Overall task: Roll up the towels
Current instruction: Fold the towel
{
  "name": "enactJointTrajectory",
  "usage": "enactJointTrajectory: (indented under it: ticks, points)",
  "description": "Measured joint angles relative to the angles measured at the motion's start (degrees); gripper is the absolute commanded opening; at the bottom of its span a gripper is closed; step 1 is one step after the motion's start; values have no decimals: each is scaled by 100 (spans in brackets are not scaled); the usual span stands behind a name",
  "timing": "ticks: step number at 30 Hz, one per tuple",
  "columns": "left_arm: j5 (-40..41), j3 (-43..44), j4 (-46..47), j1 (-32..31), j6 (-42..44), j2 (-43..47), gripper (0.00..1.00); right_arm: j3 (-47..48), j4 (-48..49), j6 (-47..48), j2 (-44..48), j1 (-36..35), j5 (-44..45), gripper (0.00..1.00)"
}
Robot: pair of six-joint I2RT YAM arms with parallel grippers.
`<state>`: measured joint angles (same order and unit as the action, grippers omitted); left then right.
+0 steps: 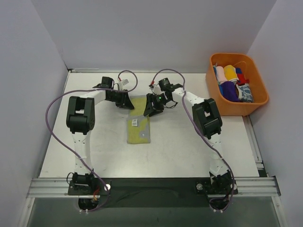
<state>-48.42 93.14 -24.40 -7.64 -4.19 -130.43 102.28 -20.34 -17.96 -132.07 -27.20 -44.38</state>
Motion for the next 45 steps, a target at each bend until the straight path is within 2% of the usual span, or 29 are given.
enactJointTrajectory:
  ticks: [16,19,23,26,29,40,45]
  points:
    - [22,76,-15,0,-11,-59,32,15,186,-199,-243,-68,-501,43]
    - [24,76,-15,0,-11,-59,31,15,212,-219,-315,-98,-511,38]
    - [46,74,-15,0,-9,-59,29,15,225,-229,-317,-98,-509,20]
    - [63,74,-15,0,-9,-59,28,15,236,-245,-317,-98,-509,11]
    - [70,74,-17,0,-9,-59,28,15,240,-264,-317,-96,-511,6]
    - [92,72,-15,-9,-9,-59,27,-269,374,-308,-212,28,-525,1]
    - [92,70,-15,-13,-9,-59,28,-439,435,-308,-122,107,-573,5]
